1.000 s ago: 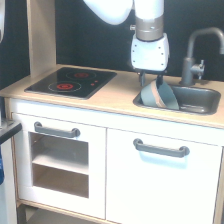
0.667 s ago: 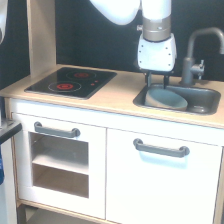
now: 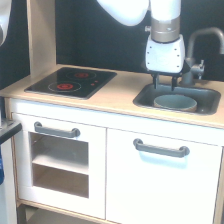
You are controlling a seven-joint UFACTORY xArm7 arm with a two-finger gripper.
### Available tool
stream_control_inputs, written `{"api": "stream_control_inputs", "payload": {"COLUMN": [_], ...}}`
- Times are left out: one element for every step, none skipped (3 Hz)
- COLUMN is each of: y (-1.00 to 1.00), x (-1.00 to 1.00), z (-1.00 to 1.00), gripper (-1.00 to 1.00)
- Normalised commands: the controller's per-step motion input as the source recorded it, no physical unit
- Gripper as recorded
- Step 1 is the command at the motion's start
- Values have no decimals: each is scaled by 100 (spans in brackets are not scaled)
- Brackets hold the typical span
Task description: Place the pot in the sink
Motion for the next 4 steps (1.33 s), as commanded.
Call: {"api": "stream_control_inputs", "payload": {"y": [-7, -9, -19, -22], "x": [-3, -15, 11, -5], "z": [63, 90, 69, 55], "gripper": [68, 100, 75, 100]}}
